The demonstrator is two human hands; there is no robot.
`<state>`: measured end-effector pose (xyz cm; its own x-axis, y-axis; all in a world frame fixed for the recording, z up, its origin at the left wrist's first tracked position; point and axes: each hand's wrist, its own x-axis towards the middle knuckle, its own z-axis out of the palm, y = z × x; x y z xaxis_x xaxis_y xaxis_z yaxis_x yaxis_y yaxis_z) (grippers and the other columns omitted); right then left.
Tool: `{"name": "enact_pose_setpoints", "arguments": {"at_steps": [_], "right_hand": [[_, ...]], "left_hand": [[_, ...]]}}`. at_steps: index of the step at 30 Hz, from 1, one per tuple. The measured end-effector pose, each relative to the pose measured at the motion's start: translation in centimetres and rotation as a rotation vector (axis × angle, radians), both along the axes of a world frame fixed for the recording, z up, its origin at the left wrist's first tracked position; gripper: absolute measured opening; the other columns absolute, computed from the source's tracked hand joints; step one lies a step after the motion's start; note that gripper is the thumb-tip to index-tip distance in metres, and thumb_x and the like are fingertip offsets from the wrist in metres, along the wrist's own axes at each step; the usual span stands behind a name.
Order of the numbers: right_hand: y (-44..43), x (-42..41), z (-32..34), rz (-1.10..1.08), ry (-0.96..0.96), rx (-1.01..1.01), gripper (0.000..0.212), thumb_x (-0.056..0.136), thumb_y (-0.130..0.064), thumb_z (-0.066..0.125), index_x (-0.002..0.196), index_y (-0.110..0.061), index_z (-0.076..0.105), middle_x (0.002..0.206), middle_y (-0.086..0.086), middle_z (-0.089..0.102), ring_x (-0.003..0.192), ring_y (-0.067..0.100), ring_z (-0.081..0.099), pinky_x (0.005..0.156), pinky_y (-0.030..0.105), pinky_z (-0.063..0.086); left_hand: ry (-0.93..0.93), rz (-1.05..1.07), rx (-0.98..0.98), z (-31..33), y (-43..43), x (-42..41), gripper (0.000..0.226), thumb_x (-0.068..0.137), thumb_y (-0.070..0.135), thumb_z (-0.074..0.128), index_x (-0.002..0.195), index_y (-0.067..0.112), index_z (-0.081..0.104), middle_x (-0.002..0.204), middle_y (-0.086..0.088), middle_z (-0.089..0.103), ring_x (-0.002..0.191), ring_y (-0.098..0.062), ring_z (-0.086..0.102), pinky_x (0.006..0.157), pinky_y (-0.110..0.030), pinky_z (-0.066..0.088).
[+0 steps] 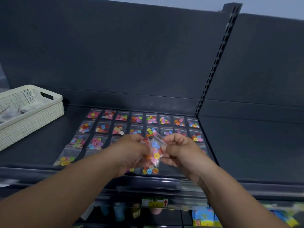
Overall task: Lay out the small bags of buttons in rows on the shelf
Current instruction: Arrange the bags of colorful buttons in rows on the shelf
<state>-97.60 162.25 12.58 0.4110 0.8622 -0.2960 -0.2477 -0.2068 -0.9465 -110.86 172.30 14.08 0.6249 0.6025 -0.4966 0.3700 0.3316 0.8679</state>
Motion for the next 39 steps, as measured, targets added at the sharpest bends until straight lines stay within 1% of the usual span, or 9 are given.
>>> {"name": "enact_pose_setpoints", "arguments": {"at_steps": [5, 10, 13, 16, 19, 23, 28, 32, 39], "right_hand": [[-0.4, 1.6, 0.0, -0.119, 0.053, 0.023, 0.019, 0.086, 0.006, 0.058, 0.085, -0.013, 0.060, 0.067, 0.002, 0.068, 0.055, 0.011, 0.063, 0.052, 0.025, 0.051], [-1.0, 3.9, -1.0, -0.164, -0.261, -0.073, 0.017, 0.091, 0.004, 0.052, 0.087, -0.010, 0.060, 0.072, 0.007, 0.064, 0.059, 0.011, 0.059, 0.052, 0.024, 0.048], [-1.4, 3.9, -2.1, -0.119, -0.377, -0.144, 0.016, 0.092, 0.003, 0.052, 0.086, -0.010, 0.059, 0.069, 0.005, 0.062, 0.058, 0.012, 0.057, 0.054, 0.024, 0.047], [-1.6, 3.7, -3.1, -0.085, -0.409, -0.184, 0.016, 0.091, 0.003, 0.053, 0.085, -0.011, 0.058, 0.068, 0.006, 0.062, 0.061, 0.018, 0.056, 0.060, 0.033, 0.046], [-1.5, 3.3, -3.9, -0.053, -0.466, -0.203, 0.018, 0.089, 0.003, 0.055, 0.083, -0.013, 0.058, 0.073, 0.009, 0.064, 0.055, 0.010, 0.059, 0.054, 0.028, 0.048], [-1.4, 3.0, -4.5, -0.072, -0.551, -0.208, 0.021, 0.087, 0.004, 0.057, 0.079, -0.016, 0.058, 0.070, 0.004, 0.062, 0.050, 0.007, 0.058, 0.044, 0.019, 0.044], [-1.1, 2.8, -4.7, -0.095, -0.586, -0.197, 0.024, 0.088, 0.005, 0.055, 0.080, -0.017, 0.055, 0.069, 0.000, 0.058, 0.055, 0.010, 0.058, 0.042, 0.015, 0.041], [-1.1, 2.6, -5.2, -0.075, -0.636, -0.237, 0.024, 0.087, 0.004, 0.056, 0.082, -0.019, 0.054, 0.075, 0.001, 0.058, 0.066, 0.013, 0.065, 0.051, 0.022, 0.047], [-1.2, 2.4, -5.3, -0.078, -0.869, -0.328, 0.022, 0.081, -0.002, 0.063, 0.086, -0.020, 0.052, 0.080, -0.001, 0.060, 0.071, 0.012, 0.063, 0.054, 0.026, 0.051]], "left_hand": [[0.038, -0.030, 0.019, -0.1, -0.5, 0.6, 0.022, 0.083, 0.000, 0.065, 0.103, 0.007, 0.060, 0.080, -0.016, 0.069, 0.062, -0.019, 0.066, 0.060, -0.031, 0.057], [0.066, 0.026, 0.038, -0.1, -0.2, 0.5, 0.022, 0.083, 0.003, 0.067, 0.103, 0.007, 0.058, 0.068, -0.009, 0.061, 0.054, -0.014, 0.057, 0.047, -0.023, 0.049], [0.040, 0.050, -0.003, 0.1, -0.3, 0.6, 0.027, 0.085, 0.021, 0.068, 0.104, 0.006, 0.059, 0.075, -0.009, 0.060, 0.059, -0.015, 0.057, 0.046, -0.023, 0.049], [0.005, 0.146, -0.081, 0.1, -0.2, 0.8, 0.041, 0.094, 0.041, 0.051, 0.103, 0.002, 0.060, 0.074, -0.011, 0.061, 0.058, -0.018, 0.058, 0.045, -0.025, 0.049], [-0.007, 0.203, -0.087, 0.1, -0.2, 0.9, 0.033, 0.098, 0.021, 0.038, 0.103, -0.004, 0.059, 0.074, -0.015, 0.063, 0.057, -0.020, 0.060, 0.044, -0.025, 0.050], [-0.005, 0.155, -0.042, 0.0, -0.2, 0.6, 0.020, 0.093, -0.001, 0.041, 0.104, -0.001, 0.058, 0.081, -0.017, 0.063, 0.063, -0.019, 0.061, 0.046, -0.024, 0.052], [-0.013, 0.135, -0.004, -0.4, -0.1, 0.3, 0.017, 0.090, -0.004, 0.054, 0.103, 0.005, 0.061, 0.093, -0.018, 0.065, 0.068, -0.018, 0.064, 0.049, -0.022, 0.052], [-0.024, 0.150, -0.001, -0.1, -0.1, 0.3, 0.020, 0.090, -0.006, 0.048, 0.098, 0.008, 0.060, 0.097, -0.021, 0.065, 0.073, -0.022, 0.066, 0.051, -0.025, 0.056], [-0.025, 0.105, 0.050, 0.0, -0.5, 0.5, 0.023, 0.089, -0.007, 0.053, 0.097, 0.013, 0.062, 0.105, -0.017, 0.064, 0.085, -0.027, 0.068, 0.056, -0.029, 0.058]]}}
